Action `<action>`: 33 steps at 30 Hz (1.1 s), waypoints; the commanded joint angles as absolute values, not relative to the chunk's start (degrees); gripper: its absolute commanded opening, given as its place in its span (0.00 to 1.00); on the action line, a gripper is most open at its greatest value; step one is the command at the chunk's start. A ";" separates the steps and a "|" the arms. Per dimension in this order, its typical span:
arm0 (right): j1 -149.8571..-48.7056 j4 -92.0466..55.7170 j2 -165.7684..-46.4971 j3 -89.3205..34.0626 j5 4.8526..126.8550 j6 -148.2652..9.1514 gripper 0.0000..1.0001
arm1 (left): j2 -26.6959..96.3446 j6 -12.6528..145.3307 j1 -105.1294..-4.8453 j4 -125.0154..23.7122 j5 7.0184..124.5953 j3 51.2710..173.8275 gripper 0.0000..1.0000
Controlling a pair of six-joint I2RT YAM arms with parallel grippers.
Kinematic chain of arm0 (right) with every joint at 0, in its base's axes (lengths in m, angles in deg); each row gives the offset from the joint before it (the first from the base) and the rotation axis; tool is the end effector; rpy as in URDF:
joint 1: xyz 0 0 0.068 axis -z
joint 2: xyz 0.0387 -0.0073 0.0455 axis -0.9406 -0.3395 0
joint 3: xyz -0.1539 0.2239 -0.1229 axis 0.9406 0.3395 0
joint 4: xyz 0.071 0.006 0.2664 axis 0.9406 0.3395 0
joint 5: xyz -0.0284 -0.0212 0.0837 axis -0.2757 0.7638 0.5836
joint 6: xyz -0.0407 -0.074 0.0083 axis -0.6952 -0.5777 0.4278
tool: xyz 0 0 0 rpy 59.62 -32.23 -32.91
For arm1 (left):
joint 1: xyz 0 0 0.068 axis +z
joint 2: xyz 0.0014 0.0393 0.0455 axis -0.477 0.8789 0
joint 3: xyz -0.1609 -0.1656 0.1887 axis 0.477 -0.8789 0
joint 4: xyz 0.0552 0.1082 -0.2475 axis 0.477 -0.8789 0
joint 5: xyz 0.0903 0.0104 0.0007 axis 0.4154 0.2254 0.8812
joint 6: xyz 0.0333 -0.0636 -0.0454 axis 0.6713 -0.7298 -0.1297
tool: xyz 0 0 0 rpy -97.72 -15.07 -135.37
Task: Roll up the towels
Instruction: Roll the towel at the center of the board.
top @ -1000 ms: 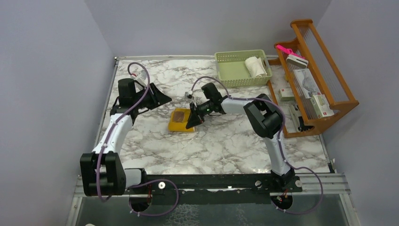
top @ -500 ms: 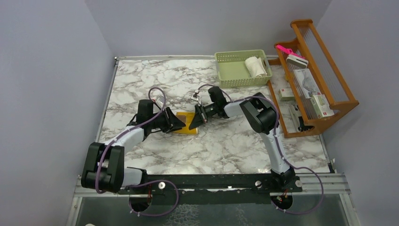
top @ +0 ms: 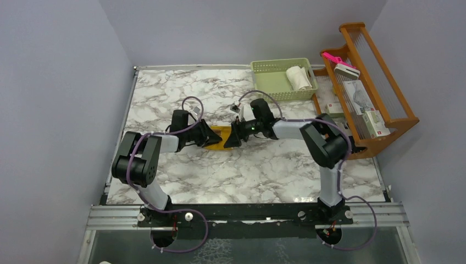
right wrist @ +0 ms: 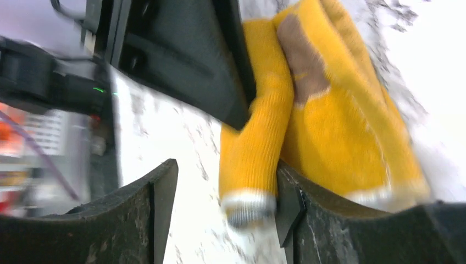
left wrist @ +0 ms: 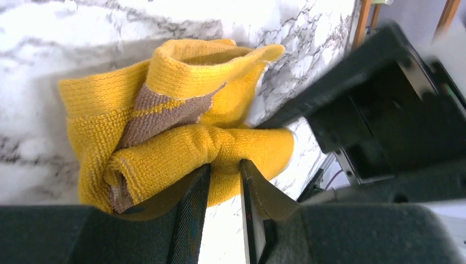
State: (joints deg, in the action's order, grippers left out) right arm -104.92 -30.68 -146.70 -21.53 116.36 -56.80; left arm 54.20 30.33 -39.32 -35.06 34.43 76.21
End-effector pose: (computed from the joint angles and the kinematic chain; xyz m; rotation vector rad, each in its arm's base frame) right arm 0.3466 0.3178 0.1189 -0.8957 2.2093 1.6312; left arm 0.3137 -0.1086 0.1240 -0.3866 2.4119 -1.2914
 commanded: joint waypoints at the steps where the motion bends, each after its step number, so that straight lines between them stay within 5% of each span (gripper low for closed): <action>1: -108.29 -35.52 -126.70 -6.77 88.02 -79.39 0.63 | 59.48 33.44 -39.38 -38.55 43.00 77.95 0.31; 2: -109.34 -46.02 -121.34 1.04 84.44 -82.20 0.67 | 59.78 33.71 -39.38 -39.16 42.85 78.50 0.31; 3: -110.00 -56.90 -116.95 10.91 82.31 -83.85 0.91 | 59.99 33.90 -39.39 -39.65 42.70 78.85 0.31; 4: -110.17 -67.38 -114.75 15.89 78.62 -83.27 0.99 | 60.09 34.03 -39.39 -39.97 42.66 79.10 0.31; 6: -110.17 -74.74 -116.38 16.35 72.61 -82.86 1.00 | 60.31 34.15 -39.39 -40.41 42.61 79.50 0.31; 8: -110.19 -65.06 -118.48 12.43 79.23 -88.22 1.00 | 60.79 34.24 -39.39 -40.77 42.45 79.87 0.31; 11: -110.83 -69.64 -118.97 13.54 84.65 -86.92 1.00 | 60.74 34.55 -39.39 -42.11 42.25 80.63 0.31; 14: -112.73 -56.06 -119.73 7.69 83.42 -94.44 1.00 | 60.58 34.86 -39.39 -43.22 42.31 81.32 0.31; 23: -119.35 -51.95 -126.68 5.70 76.51 -116.65 1.00 | 62.85 36.30 -39.39 -45.88 41.02 83.92 0.31; 29: -119.72 -45.14 -134.46 -1.21 74.10 -117.78 1.00 | 63.03 36.93 -39.39 -46.97 40.68 84.63 0.31; 33: -119.72 -41.43 -138.51 -5.72 73.36 -116.23 0.92 | 63.22 37.20 -39.39 -47.67 40.28 85.16 0.31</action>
